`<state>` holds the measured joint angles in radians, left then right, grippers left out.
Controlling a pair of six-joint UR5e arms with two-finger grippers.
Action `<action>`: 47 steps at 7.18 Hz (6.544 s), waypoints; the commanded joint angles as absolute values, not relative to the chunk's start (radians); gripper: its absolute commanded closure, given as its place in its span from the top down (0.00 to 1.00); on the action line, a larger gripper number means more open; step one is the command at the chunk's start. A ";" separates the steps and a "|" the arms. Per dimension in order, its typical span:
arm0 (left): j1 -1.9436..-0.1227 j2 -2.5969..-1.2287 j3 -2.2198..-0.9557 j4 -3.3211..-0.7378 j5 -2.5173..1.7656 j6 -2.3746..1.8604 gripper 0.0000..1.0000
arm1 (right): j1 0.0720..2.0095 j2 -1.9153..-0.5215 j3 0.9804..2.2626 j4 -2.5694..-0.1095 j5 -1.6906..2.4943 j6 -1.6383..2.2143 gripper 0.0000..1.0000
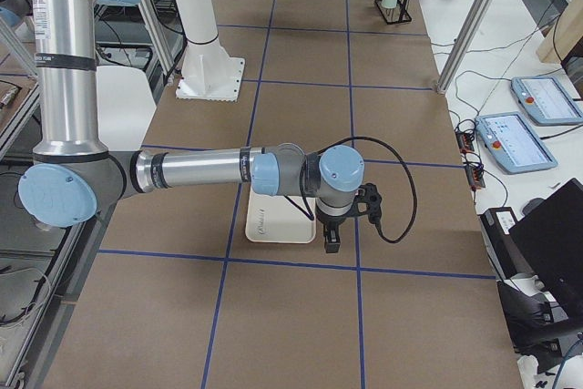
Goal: Left arm grabs green cup and hands to right arm on tray
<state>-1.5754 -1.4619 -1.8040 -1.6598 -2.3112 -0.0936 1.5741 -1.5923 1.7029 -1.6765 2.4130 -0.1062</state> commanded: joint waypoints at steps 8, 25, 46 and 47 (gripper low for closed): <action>-1.505 -1.719 -1.887 -1.477 -2.312 -0.103 1.00 | 1.574 -1.592 1.709 -1.677 2.418 -0.103 1.00; -0.979 -2.000 -1.467 -2.033 -1.416 -1.311 1.00 | 1.574 -1.592 1.701 -1.677 2.416 -0.107 1.00; -0.959 -2.115 -1.215 -2.068 -1.270 -1.321 1.00 | 1.569 -1.594 1.700 -1.677 2.418 -0.104 1.00; -0.959 -2.115 -1.207 -2.071 -1.270 -1.322 1.00 | 1.569 -1.594 1.700 -1.678 2.418 -0.104 1.00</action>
